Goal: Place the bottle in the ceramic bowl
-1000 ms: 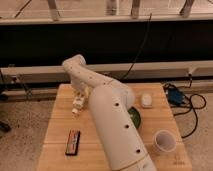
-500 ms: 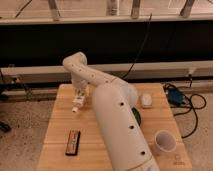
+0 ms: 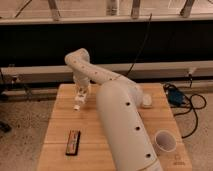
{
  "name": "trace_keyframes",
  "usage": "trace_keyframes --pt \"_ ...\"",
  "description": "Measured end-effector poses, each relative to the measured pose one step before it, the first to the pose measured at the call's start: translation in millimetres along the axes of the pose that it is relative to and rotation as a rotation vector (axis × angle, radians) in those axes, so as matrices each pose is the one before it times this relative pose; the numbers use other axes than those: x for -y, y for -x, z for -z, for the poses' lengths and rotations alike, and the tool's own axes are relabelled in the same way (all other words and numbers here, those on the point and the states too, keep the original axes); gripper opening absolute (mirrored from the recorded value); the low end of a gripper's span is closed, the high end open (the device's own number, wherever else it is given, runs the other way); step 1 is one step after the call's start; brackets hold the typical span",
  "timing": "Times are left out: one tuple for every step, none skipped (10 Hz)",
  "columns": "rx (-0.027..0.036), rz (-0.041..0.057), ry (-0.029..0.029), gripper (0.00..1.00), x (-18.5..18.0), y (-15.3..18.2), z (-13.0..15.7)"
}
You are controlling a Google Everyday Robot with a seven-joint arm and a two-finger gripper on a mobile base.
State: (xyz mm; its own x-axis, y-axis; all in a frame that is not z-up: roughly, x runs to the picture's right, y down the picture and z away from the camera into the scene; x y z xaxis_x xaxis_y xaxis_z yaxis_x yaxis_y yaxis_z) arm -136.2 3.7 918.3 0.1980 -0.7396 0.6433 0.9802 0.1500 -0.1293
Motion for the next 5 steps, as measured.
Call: trace_keyframes --pt "-0.00278 0.00389 0.00321 0.00 -2.73 1.66 3.34" --pt "-0.00065 -0.00210 -0.00257 0.00 -3.54 2.05 4.66" --pt "-0.00115 -0.00531 0.00141 0.00 -6.11 -0.85 1.33" --pt "-0.00280 -0.00522 -0.00043 0.00 -5.38 -2.23 1.74" --pt "-0.00138 0.00239 -0.00463 0.00 1.32 -0.85 3.34"
